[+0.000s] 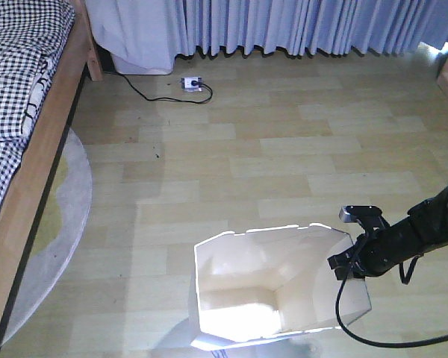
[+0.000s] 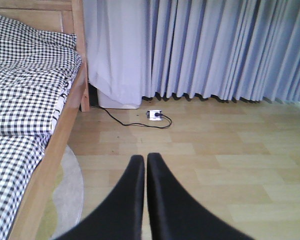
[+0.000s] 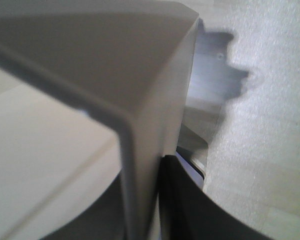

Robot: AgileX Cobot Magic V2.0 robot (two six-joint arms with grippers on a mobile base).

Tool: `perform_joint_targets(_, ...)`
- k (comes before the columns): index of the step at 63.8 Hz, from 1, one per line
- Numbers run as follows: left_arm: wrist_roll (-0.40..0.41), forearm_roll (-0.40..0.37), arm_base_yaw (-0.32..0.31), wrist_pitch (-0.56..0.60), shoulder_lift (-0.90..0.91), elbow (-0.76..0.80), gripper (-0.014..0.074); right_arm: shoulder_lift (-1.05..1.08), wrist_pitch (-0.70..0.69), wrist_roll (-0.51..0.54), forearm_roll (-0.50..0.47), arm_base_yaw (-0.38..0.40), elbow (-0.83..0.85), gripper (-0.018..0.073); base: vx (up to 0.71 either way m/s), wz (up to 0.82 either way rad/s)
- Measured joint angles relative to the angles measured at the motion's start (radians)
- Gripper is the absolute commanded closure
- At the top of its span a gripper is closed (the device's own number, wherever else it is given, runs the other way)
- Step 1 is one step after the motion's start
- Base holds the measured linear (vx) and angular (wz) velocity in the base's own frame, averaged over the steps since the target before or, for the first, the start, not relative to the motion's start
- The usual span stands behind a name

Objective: Move trash bin to bedside with robot
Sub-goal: 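Carry the bin in the right gripper toward the bed and curtains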

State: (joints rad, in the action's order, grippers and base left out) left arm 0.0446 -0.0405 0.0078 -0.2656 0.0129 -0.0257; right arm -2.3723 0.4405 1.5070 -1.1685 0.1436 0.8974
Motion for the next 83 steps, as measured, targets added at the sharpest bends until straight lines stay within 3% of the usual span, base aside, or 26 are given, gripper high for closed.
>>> perform_joint_targets(83, 0.000, 0.000, 0.000, 0.000, 0.000, 0.000, 0.0602, 0.000, 0.000, 0.000, 0.000, 0.000, 0.000, 0.0564, 0.26, 0.08)
